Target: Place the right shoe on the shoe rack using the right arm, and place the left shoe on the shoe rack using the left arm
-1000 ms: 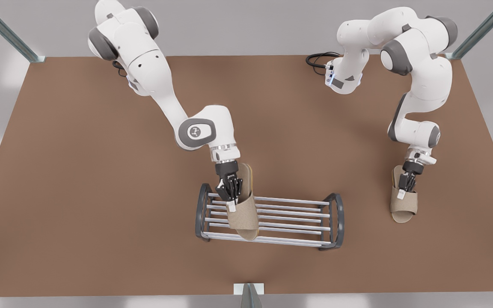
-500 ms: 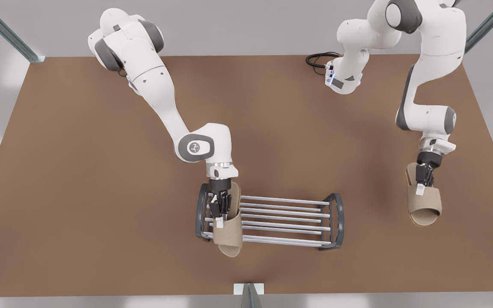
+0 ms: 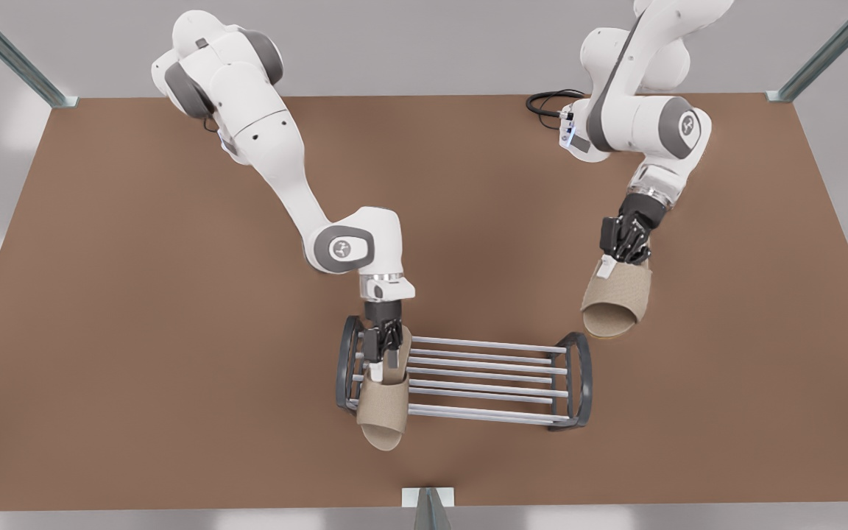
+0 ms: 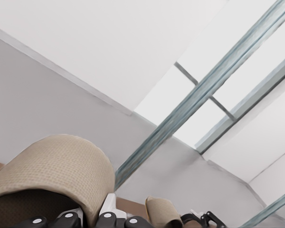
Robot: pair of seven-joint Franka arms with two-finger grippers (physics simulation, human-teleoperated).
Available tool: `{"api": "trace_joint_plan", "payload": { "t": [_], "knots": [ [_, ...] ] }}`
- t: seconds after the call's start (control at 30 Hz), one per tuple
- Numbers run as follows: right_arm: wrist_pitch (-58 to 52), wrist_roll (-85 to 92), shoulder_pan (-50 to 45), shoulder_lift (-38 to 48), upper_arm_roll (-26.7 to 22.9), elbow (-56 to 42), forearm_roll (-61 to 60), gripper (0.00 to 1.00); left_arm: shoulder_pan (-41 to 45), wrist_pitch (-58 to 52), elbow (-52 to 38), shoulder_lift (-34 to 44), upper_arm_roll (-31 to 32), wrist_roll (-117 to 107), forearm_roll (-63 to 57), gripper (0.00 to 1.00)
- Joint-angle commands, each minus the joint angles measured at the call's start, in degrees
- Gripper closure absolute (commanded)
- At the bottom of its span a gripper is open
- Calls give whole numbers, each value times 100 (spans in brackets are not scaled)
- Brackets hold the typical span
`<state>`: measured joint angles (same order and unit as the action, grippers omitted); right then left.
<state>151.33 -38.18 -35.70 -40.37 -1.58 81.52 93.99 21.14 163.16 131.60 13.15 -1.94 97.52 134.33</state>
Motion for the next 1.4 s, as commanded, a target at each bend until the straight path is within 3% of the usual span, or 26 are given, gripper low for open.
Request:
{"api": "trace_joint_plan", "payload": {
  "t": [0.0, 0.13, 0.37, 0.5, 0.6, 0.7, 0.73, 0.8, 0.83, 0.87, 0.9, 0.97, 1.03, 1.3, 1.33, 1.37],
  "knots": [
    [-69, 320, -25, 99, 0, 92, -30, 0, 4, 1280, -47, 12, 325, -814, 445, 79],
    [-147, 320, -25, 679, 44, 926, -21, 0, 4, 1631, -354, -225, 1169, -954, 1201, 79],
    [-16, 162, 81, 2103, 228, 2263, -21, 0, 4, 1614, -1971, -2097, 1143, -998, 1201, 79],
    [380, 12, 238, 2859, 369, 2474, -285, 0, 13, 1605, -2306, -2475, 1143, -1007, 1210, 79],
    [1724, 21, 1363, 3290, 395, 2606, -338, 0, 92, 1605, -2622, -2818, 1143, -1007, 1263, 79],
    [1760, -76, 1996, 3299, 387, 2737, -1621, 0, 101, 1605, -3184, -3380, 1143, -1016, 1271, 79],
    [1514, -76, 2251, 3237, 378, 2817, -2015, 0, 101, 1605, -3430, -3600, 1134, -1007, 1271, 79],
    [-321, 783, 2242, 3079, 844, 2009, -5969, 0, 101, 1605, -3589, -3776, 1126, -1016, 1263, 79],
    [-1709, 3224, 2471, 3088, 590, 1526, -8340, 0, 101, 1579, -3676, -3873, 1082, -1016, 1263, 79],
    [-3424, 5143, 2498, 3228, -245, 1226, -9671, 0, 101, 1579, -3861, -4031, 1073, -1016, 1254, 79],
    [-4514, 5163, 2936, 3369, -308, 1244, -9786, 0, 101, 1579, -3940, -4031, 1011, -1007, 1245, 79],
    [-5606, 4257, 3130, 3378, -316, 1068, -9654, 0, 101, 1579, -4081, -4048, 994, -1007, 1254, 79],
    [-4823, 4249, 3227, 3624, -396, 2043, -9681, 0, 101, 1579, -4248, -4180, 994, -1007, 1245, 79],
    [-5913, 4618, 3368, 3202, -343, 1006, -9681, 0, 144, 1579, -4951, -4769, 967, -998, 1236, 79],
    [-5905, 4609, 3368, 3211, -343, 998, -9716, 0, 144, 1561, -4951, -4822, 941, -998, 1210, 68],
    [-5905, 4600, 3262, 3193, -316, 998, -9672, 0, 144, 1544, -4960, -4875, 941, -989, 1210, 47]
  ]
}}
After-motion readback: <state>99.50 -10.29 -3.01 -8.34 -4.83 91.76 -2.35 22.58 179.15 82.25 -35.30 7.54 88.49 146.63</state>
